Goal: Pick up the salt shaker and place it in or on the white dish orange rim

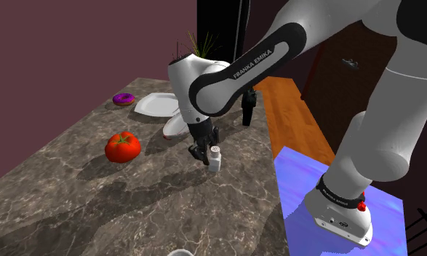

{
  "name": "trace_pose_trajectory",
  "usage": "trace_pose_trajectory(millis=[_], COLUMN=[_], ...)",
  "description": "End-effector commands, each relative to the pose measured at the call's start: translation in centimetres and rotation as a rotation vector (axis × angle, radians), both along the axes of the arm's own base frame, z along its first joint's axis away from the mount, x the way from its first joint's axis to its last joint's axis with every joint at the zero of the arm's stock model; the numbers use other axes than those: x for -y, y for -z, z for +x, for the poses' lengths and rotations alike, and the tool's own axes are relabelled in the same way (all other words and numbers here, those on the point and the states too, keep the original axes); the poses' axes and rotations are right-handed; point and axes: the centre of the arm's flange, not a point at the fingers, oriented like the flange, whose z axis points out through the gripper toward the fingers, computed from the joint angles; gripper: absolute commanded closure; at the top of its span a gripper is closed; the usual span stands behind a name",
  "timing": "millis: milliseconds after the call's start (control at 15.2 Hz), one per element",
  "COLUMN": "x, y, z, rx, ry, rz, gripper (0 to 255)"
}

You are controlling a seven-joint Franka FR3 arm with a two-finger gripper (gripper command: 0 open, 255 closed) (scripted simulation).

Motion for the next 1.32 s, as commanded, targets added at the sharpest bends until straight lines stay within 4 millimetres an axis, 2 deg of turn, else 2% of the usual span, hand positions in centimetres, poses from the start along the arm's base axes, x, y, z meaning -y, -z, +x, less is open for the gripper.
trace_pose_trajectory(millis=[0,1254], x=[0.0,0.0], y=[-0.8,-10.8], z=[0.0,0.0], rx=[0.000,0.000], ry=[0.000,0.000], rz=[0.000,0.000], gripper=[255,255])
